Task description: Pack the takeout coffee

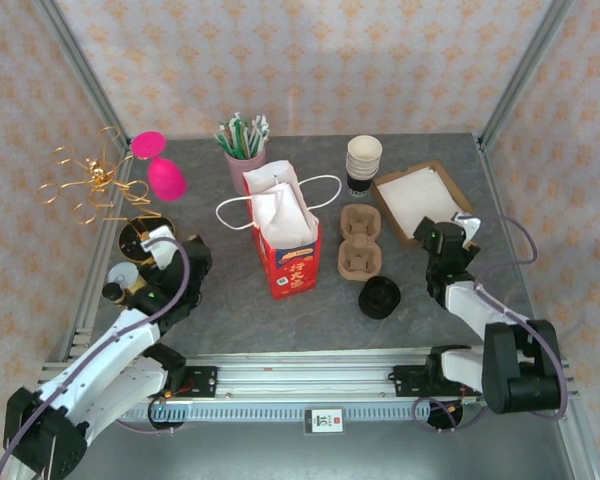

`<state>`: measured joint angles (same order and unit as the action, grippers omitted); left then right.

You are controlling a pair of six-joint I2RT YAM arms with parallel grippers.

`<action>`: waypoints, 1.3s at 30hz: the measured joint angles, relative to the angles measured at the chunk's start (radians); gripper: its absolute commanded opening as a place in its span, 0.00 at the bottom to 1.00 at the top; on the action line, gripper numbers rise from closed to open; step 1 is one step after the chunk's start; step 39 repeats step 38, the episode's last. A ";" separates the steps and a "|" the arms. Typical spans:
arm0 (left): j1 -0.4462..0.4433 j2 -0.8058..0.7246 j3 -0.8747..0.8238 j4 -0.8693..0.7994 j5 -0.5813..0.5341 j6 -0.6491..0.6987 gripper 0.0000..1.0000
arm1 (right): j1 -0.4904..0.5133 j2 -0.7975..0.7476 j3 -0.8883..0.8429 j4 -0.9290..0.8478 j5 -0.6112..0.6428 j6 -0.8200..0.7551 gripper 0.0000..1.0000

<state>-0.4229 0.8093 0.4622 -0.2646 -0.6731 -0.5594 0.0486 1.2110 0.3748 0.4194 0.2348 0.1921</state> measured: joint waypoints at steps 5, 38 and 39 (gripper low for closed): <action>0.047 0.084 -0.245 0.563 0.025 0.311 0.99 | 0.000 0.118 -0.056 0.190 -0.039 -0.048 1.00; 0.385 0.730 -0.267 1.636 0.499 0.575 1.00 | -0.011 0.318 -0.154 0.778 -0.258 -0.224 1.00; 0.385 0.730 -0.267 1.636 0.499 0.575 1.00 | -0.011 0.318 -0.154 0.778 -0.258 -0.224 1.00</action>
